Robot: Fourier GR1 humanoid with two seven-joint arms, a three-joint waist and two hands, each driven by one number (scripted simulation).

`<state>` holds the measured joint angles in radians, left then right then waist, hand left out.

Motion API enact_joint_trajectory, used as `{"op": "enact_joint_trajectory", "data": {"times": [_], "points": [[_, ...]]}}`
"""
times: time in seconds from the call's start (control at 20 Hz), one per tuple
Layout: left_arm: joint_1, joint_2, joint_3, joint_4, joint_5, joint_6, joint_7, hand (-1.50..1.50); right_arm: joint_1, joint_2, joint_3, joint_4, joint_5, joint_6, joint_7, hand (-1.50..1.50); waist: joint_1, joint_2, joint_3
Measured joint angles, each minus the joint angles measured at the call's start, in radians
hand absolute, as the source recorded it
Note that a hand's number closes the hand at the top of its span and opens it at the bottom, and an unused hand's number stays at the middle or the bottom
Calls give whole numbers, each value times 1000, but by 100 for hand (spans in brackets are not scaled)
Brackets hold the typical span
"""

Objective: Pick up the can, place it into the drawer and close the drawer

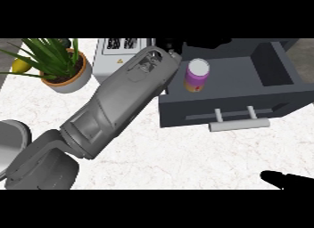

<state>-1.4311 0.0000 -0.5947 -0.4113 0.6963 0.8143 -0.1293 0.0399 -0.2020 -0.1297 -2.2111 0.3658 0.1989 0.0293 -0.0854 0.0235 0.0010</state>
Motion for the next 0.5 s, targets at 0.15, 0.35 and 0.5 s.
{"op": "enact_joint_trajectory", "data": {"times": [0.15, 0.35, 0.5], "points": [[-12, 0, -4, -12, 9, 18, -2, -150, -23, -19, 50, 24, 125, -19, -5, -150, 17, -4, 0], [-20, 0, -14, -22, 11, 24, 15, -150, -47, -43, 103, 104, 284, -58, -31, -150, 40, -9, 0], [-22, 0, -13, -30, 8, 20, 30, -150, -56, -48, 162, 166, 406, -92, -42, -150, 58, -13, 0]]}}
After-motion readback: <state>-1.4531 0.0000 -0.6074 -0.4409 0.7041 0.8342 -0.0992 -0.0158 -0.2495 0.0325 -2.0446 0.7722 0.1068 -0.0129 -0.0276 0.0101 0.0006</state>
